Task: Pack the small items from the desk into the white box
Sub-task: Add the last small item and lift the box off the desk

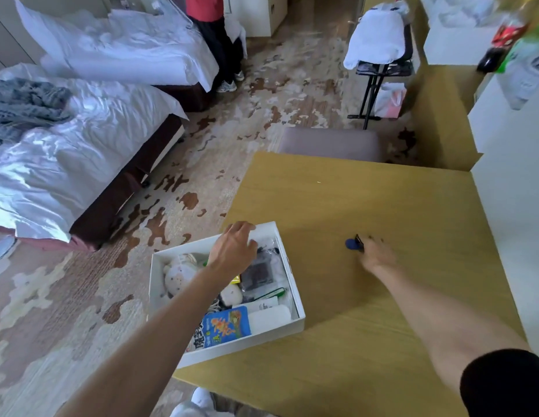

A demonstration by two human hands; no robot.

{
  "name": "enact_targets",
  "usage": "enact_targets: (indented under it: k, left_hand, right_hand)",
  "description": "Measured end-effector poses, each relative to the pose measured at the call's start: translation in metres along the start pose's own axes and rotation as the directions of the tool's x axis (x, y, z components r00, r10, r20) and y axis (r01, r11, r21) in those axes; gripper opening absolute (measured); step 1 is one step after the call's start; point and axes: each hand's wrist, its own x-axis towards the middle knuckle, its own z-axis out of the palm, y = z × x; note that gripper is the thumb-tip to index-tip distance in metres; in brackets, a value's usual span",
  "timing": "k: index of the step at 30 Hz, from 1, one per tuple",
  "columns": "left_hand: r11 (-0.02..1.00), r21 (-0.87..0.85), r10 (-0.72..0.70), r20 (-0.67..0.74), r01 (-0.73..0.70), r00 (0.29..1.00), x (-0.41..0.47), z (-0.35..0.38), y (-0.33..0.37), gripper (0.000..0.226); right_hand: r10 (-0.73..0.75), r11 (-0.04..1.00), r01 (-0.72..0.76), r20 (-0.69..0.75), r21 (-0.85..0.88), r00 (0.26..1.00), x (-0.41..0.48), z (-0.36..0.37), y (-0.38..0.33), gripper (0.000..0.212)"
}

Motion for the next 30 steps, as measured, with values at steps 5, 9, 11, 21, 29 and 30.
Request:
enact_targets:
  k: [5,9,11,21,29,30]
  left_hand:
    - [0.999,-0.034,0.032,-0.004,-0.032,0.999,0.011,0.013,0.013,0.034]
    - [0.997,-0.078,0.022,-0.037,-0.024,0.999,0.002,0.008,-0.001,0.032]
    - [0.994,-0.110,-0.012,-0.069,0.005,0.998,-0.007,0.002,-0.015,0.031]
    - [0.972,-0.115,-0.229,-0.239,0.206,0.944,-0.090,-0.023,-0.110,0.028]
    - [0.842,-0.219,-0.528,-0.155,0.492,0.835,-0.118,-0.022,-0.145,0.055]
    - [0.806,-0.227,-0.580,-0.111,0.547,0.807,-0.117,-0.021,-0.146,0.052]
  right_hand:
    - [-0.146,0.988,0.140,-0.086,-0.064,0.986,-0.004,0.019,0.008,0.024]
    - [-0.140,0.932,0.181,-0.147,0.315,0.979,-0.021,-0.002,-0.019,0.024]
    - [-0.109,0.782,0.207,-0.198,0.588,0.974,-0.037,-0.024,-0.045,0.023]
    - [-0.632,0.626,0.581,-0.098,0.520,0.769,-0.100,-0.039,-0.191,0.019]
    - [-0.669,0.647,0.725,-0.280,0.238,0.689,-0.108,-0.011,-0.169,0.009]
    - [-0.609,0.686,0.702,-0.376,0.193,0.698,-0.110,-0.010,-0.162,0.019]
